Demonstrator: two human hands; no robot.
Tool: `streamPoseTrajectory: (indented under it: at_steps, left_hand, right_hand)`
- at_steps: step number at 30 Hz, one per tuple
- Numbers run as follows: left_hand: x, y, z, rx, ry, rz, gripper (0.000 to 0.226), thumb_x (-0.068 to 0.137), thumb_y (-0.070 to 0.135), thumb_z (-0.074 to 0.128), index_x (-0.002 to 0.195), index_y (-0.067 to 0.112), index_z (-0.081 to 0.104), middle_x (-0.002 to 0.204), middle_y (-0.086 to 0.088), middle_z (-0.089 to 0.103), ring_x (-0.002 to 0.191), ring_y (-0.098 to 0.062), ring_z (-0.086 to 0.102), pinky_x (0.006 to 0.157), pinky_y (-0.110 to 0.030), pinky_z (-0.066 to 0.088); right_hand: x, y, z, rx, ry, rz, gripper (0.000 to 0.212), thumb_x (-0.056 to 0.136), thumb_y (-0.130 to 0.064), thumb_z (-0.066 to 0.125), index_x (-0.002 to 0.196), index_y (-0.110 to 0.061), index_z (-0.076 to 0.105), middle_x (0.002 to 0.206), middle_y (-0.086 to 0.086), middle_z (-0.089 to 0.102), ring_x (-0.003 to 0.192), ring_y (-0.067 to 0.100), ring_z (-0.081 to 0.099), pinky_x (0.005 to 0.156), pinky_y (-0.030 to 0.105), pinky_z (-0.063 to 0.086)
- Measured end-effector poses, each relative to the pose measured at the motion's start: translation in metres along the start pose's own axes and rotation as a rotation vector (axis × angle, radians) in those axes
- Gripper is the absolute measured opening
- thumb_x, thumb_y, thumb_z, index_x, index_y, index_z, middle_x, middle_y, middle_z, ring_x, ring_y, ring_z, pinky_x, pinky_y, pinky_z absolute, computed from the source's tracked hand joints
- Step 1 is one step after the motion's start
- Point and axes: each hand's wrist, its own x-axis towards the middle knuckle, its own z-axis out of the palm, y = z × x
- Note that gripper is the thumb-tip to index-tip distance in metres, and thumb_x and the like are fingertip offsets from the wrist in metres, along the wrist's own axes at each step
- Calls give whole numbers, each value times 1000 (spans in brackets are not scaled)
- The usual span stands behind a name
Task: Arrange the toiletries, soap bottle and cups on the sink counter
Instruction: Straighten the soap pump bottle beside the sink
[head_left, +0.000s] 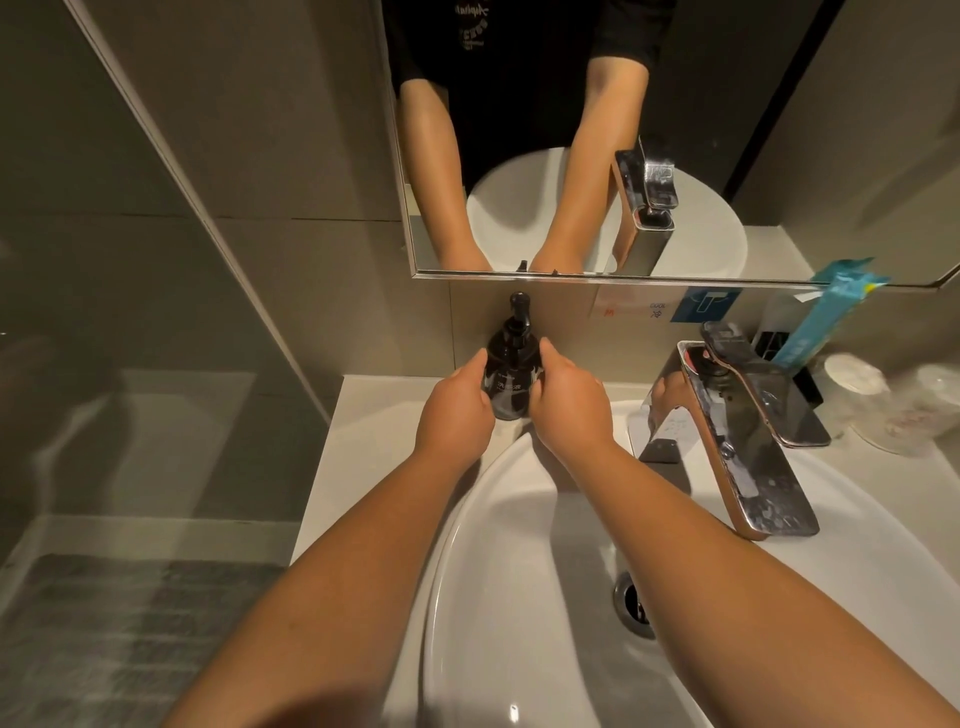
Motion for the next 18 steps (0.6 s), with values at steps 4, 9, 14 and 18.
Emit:
streamPoseTrajectory:
  at_steps: [4, 9, 14, 18]
  left_hand:
    - [-2, -1, 2, 4, -5, -15, 54, 96, 3, 38, 146, 23, 35, 133, -6, 57, 115, -22, 56, 96, -32, 48]
    - [-2, 1, 1, 35, -15, -33, 54, 97, 5, 39, 148, 22, 32, 138, -6, 53, 120, -23, 54, 99, -35, 47]
    - [-2, 1, 0, 118, -10, -39, 53, 99, 9, 40, 149, 21, 29, 141, -6, 51, 122, -24, 53, 99, -34, 47]
    - [-3, 1, -4, 206, -24, -37, 52, 99, 12, 39, 149, 19, 27, 141, -8, 50, 119, -27, 54, 95, -37, 49]
  right_hand:
    - [0, 0, 0, 2, -7, 3, 43, 94, -12, 47, 136, -14, 43, 100, 11, 69, 84, 32, 63, 73, 37, 48]
    - [-1, -2, -1, -7, -27, 14, 46, 94, -14, 47, 140, -14, 40, 104, 11, 69, 87, 31, 64, 77, 39, 50]
    - [-3, -1, -3, -34, -35, 12, 45, 94, -15, 47, 139, -13, 40, 105, 10, 68, 88, 30, 63, 78, 38, 48]
    - [-7, 1, -6, -42, -36, -9, 46, 94, -14, 45, 140, -12, 40, 111, 11, 66, 97, 31, 62, 85, 39, 46]
